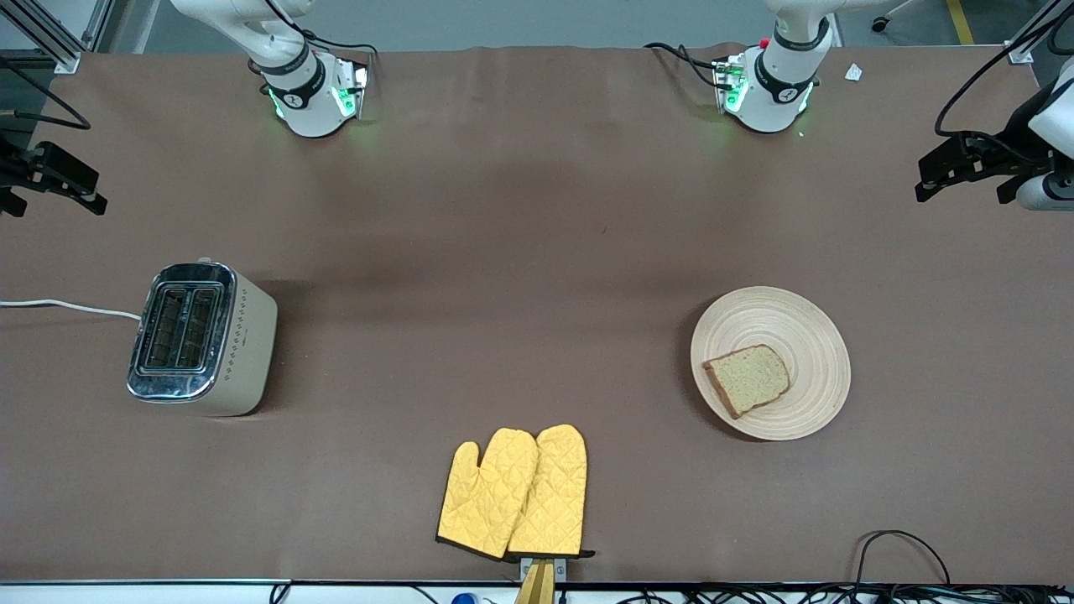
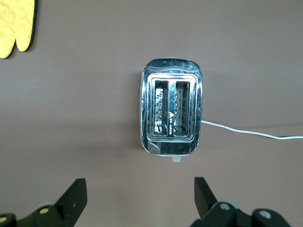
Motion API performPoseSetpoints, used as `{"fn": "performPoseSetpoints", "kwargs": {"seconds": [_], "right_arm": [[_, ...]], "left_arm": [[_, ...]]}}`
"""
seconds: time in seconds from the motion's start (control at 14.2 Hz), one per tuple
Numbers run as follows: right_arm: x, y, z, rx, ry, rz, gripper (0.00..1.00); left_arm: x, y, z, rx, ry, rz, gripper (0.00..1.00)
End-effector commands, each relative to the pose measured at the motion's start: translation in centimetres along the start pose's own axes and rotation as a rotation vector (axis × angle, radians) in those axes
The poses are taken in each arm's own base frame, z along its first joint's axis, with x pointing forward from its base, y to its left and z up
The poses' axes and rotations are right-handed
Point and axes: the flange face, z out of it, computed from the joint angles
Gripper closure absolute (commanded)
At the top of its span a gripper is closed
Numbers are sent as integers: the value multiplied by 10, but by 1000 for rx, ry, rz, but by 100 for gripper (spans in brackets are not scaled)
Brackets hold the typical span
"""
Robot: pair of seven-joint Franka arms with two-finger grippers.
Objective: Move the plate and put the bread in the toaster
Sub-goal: 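Move the left gripper down toward the wooden plate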
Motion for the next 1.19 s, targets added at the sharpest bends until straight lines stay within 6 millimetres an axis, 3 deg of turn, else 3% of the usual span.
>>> {"fn": "performPoseSetpoints", "kwargs": {"seconds": [0.0, 0.28, 0.42, 0.84, 0.98, 1.12], "right_arm": [[-7, 0, -3, 12, 10, -3, 0], [-7, 0, -3, 12, 10, -3, 0], [-7, 0, -3, 12, 10, -6, 0], [-7, 0, -3, 12, 12, -6, 0], [-7, -1, -3, 12, 10, -7, 0], [-7, -1, -3, 12, 10, -7, 0]], "left_arm": [[-4, -5, -9, 5, 1, 5, 0], [1, -12, -2, -2, -11, -11, 0], [19, -16, 18, -13, -43, -13, 0], [88, -65, 124, -160, -109, -87, 0], [105, -105, 166, -261, -115, -169, 0], [119, -126, 214, -383, -151, -222, 0]]}}
